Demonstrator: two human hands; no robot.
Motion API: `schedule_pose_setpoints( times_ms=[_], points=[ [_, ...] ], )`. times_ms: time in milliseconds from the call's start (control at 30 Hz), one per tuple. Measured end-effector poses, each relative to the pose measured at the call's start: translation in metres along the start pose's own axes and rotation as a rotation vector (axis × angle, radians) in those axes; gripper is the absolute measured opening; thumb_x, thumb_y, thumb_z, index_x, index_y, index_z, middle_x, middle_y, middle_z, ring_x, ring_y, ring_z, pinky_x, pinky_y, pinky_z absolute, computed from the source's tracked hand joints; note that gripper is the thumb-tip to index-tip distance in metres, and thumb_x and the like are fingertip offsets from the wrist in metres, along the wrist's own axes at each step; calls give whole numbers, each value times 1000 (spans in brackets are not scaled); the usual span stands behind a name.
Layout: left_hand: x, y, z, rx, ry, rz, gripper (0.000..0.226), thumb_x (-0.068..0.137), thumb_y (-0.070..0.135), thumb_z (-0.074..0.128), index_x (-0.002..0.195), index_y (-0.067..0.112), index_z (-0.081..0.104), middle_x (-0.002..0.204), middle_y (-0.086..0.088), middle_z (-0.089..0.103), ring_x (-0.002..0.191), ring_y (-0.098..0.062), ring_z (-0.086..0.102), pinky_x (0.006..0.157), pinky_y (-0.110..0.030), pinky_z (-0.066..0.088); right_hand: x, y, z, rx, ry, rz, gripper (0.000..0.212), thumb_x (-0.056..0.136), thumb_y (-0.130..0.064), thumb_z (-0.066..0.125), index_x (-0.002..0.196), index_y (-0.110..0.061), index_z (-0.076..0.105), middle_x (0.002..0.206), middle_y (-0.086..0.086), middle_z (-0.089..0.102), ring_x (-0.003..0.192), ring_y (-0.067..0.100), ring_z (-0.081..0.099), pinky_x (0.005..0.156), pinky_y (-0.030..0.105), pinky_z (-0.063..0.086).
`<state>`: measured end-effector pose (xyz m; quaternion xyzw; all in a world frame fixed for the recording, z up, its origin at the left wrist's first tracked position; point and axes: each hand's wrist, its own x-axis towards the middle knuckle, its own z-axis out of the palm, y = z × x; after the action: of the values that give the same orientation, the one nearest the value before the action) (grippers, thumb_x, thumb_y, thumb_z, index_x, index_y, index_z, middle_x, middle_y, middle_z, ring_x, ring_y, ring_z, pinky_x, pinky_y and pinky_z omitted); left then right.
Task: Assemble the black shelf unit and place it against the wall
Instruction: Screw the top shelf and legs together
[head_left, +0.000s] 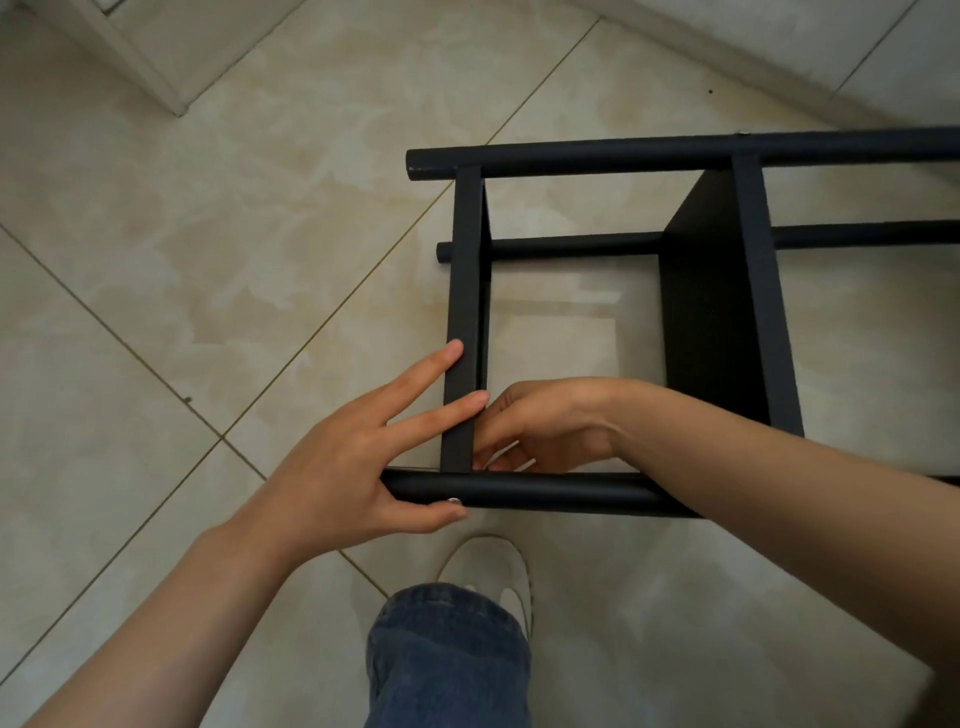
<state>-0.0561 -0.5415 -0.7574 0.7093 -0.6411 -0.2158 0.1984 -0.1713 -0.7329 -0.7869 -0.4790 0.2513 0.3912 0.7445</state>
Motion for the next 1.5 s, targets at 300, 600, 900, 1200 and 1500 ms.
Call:
schedule_pose_setpoints(
  times_ms=[300,600,900,1200,1500],
  points=[
    [6,-5,-1,-24,-10,-10,82,79,63,62,153,44,33,168,15,10,147,-1,29,101,-17,37,7,-2,-9,-26,-10,32,8,92,-16,64,91,-16,72,88,2,69,87,18,64,91,34,49],
    [6,-4,-2,-28,-17,-17,80,80,61,62,152,40,36,168,17,10,148,4,24,105,-18,34,8,-3,-14,-57,-45,27,8,91,-21,67,88,-16,73,81,0,69,80,15,61,87,33,48],
    [6,-4,-2,-47,-21,-25,79,79,60,63,151,40,37,168,18,10,148,7,23,108,-7,27,7,-1,-15,-60,-53,-39,14,95,-18,63,103,-15,73,92,0,72,84,13,65,92,33,50],
    [6,-4,1,-83,-4,-27,79,80,59,64,152,41,36,168,17,10,148,4,24,108,-22,34,10,-1,-15,-93,-45,-1,11,93,-20,65,95,-15,74,92,3,72,90,18,62,94,36,49],
    [5,-4,0,-93,-5,-28,79,79,59,65,151,44,37,168,18,11,148,3,26,109,-28,37,3,-1,-19,-71,-69,-18,11,94,-17,63,91,-15,73,85,0,70,81,13,60,89,32,48]
  ],
)
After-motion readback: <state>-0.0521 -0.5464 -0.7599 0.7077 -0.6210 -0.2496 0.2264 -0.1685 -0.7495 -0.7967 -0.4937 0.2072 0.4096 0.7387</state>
